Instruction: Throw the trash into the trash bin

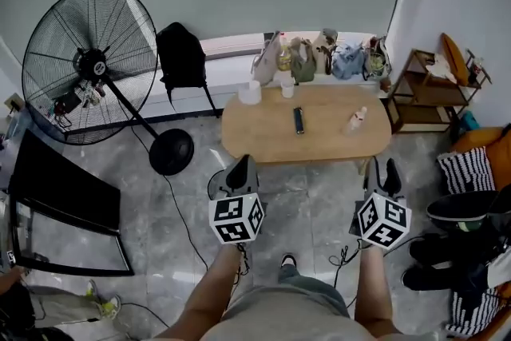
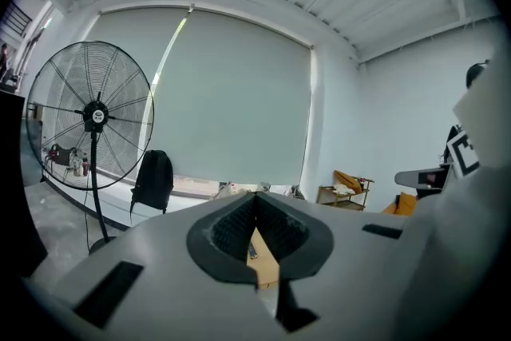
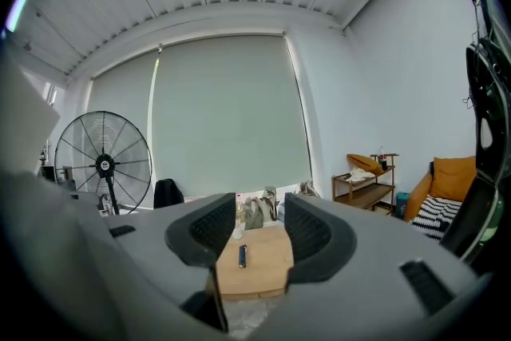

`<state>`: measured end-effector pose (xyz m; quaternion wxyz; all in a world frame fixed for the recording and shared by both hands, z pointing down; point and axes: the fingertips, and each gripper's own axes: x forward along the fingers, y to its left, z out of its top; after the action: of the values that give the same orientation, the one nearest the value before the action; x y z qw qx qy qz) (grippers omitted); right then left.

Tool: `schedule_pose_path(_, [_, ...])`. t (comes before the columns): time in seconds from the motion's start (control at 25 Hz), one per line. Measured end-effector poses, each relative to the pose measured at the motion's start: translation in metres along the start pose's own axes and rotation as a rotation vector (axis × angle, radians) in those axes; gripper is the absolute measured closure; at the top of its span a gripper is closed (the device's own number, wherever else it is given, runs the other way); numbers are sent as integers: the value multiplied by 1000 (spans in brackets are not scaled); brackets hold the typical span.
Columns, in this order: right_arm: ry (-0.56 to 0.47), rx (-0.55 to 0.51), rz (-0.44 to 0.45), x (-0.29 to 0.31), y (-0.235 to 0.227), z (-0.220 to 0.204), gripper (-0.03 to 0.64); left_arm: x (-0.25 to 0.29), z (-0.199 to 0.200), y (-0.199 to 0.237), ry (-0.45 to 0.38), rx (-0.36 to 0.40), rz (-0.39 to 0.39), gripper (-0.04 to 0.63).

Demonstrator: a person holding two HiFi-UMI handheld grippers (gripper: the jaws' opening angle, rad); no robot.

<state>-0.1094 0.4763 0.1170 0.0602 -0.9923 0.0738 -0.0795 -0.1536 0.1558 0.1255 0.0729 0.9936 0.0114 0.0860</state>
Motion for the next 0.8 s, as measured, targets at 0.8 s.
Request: schedule_pose_path(0.8, [92,30,-57,242,-26,17,397,261,39,27,46,-1,-32,586])
